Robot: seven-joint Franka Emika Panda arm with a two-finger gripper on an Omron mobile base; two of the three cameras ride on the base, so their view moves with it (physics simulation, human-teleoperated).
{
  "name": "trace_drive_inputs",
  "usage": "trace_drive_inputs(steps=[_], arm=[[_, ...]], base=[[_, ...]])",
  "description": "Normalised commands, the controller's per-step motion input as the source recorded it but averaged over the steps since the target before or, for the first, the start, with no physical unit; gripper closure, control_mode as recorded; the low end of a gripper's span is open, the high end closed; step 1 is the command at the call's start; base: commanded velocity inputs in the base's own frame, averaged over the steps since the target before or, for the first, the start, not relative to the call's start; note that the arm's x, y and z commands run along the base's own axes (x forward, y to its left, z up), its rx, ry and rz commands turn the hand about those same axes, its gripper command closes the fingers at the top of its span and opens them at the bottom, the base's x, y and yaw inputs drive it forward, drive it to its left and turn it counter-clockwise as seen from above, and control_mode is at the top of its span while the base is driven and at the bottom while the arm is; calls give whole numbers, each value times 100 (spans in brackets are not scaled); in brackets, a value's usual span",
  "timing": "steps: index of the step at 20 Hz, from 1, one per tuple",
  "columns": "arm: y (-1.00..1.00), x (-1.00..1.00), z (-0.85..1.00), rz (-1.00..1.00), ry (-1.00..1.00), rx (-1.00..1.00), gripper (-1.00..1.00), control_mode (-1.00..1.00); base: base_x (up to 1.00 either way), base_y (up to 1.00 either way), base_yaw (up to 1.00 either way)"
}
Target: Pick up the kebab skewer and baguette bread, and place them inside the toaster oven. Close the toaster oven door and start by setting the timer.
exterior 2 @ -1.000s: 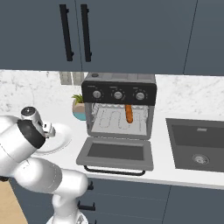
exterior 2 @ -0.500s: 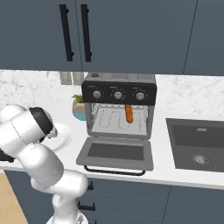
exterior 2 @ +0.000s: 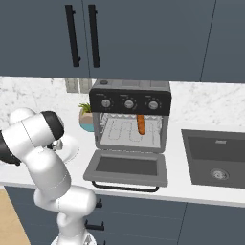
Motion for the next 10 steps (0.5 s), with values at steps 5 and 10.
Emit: trace_drive_inputs(steps=[5,10], arm=[[5,0,-17,0,0,0,100,-100],[0,-4,-11,0,0,0,100,-100]], base=[[0,0,0],[0,0,0]])
